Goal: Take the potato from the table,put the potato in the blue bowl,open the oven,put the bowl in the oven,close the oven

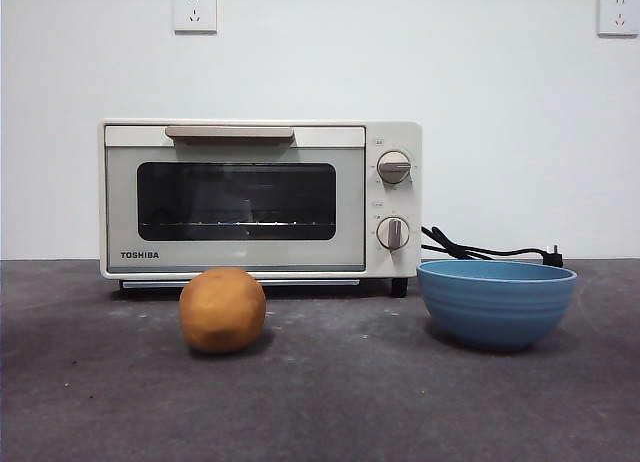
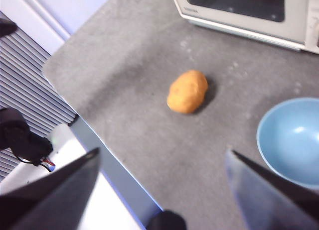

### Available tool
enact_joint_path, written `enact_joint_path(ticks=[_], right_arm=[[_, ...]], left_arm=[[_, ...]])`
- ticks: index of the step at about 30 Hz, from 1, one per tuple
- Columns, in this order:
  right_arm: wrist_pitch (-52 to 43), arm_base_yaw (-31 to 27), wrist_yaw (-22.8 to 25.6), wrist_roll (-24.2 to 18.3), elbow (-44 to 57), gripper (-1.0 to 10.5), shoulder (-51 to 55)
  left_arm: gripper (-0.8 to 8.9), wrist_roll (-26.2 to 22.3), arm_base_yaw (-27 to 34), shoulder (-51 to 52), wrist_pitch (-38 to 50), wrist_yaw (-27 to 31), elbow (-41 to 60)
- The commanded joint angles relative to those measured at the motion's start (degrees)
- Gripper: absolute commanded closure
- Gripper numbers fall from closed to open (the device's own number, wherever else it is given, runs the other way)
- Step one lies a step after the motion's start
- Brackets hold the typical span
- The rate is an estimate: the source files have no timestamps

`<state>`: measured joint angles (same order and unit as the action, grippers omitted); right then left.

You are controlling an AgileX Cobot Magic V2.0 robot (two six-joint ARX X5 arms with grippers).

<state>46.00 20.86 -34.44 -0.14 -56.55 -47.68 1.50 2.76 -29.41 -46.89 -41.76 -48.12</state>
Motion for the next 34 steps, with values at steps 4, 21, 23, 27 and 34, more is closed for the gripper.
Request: enact_joint_path(ticks=[4,21,23,27,34], right_arm=[[-7.2,4.0,0.1,5.9,0.0,3.7,-3.1],[-24.1,20.6,16.8,11.5,-8.2,3.7,-33.4],[-24.1,21.0,17.8,11.5,-10.8,3.7,-37.9],[-24.0,21.7,19.0,12.5,-15.1,3.7,-45.7],[-24.0,22.8,22.9,12.7,-18.6,3.7,-55.5]], left_arm=[[8.21,-0.6,-0.2,0.1,0.1,-0.3,0.0],[8.21,-0.5,-0.2,0.1,0.1,-0.4,0.0],[8.21,-0.5,-0.2,0.1,0.1,-0.4,0.0],[8.21,-0.5,-0.3,0.1,0.1,-0.4,0.0],[8.21,-0.5,-1.4,0.1,0.1,-0.4,0.0]])
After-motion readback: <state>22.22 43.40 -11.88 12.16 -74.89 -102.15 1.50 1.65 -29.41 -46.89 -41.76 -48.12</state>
